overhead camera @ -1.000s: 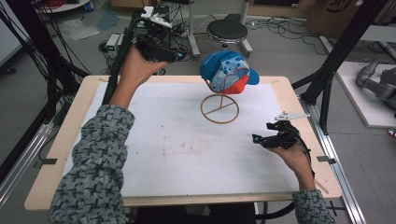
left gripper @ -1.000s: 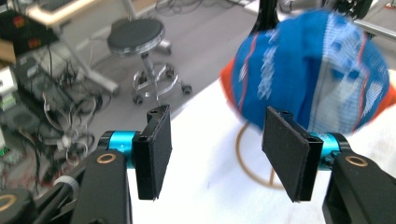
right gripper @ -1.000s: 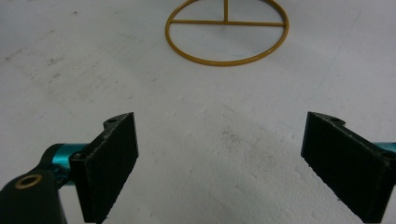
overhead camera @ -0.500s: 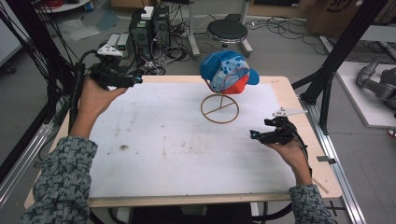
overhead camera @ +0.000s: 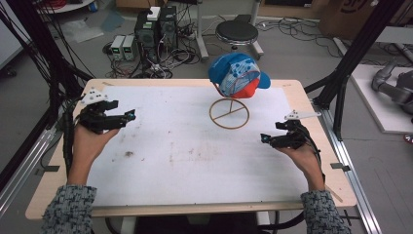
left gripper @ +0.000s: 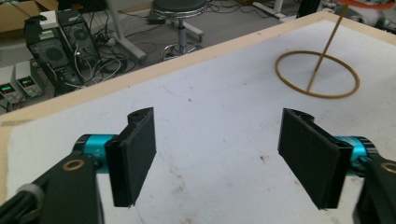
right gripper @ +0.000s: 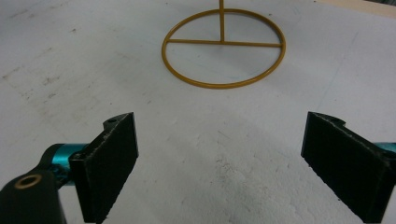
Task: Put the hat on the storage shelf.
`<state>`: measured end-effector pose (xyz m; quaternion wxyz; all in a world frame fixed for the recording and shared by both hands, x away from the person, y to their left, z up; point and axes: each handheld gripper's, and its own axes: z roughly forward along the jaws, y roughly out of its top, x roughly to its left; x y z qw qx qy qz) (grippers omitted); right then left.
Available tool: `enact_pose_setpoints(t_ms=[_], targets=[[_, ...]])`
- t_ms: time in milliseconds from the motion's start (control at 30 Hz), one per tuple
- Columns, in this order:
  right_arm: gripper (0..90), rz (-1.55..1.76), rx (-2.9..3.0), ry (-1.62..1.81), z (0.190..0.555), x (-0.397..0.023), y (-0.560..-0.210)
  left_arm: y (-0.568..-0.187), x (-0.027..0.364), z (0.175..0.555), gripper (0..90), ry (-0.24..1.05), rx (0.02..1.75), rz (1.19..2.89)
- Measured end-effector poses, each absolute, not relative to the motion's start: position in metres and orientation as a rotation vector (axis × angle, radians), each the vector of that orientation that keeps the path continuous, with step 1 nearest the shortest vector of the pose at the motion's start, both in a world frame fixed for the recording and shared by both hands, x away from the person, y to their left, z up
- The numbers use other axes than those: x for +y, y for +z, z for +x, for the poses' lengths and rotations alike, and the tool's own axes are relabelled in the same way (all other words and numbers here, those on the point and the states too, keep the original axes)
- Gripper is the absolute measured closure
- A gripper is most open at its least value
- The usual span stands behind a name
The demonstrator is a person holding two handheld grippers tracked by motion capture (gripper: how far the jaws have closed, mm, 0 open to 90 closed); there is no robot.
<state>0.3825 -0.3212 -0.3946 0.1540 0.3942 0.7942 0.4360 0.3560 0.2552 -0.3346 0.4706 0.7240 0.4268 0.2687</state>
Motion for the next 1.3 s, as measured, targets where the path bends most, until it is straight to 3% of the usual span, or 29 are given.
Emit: enact_pose_setpoints(t_ms=[300,1300], targets=[[10.7,1.095,2.253,1.232,0.381,-0.319,-0.392,-0.359,0.263,0.351,18.5,0.646,1.066,1.789],[10.7,1.099,2.234,1.216,0.378,-0.319,-0.389,-0.366,0.261,0.352,19.1,0.676,1.075,1.811]])
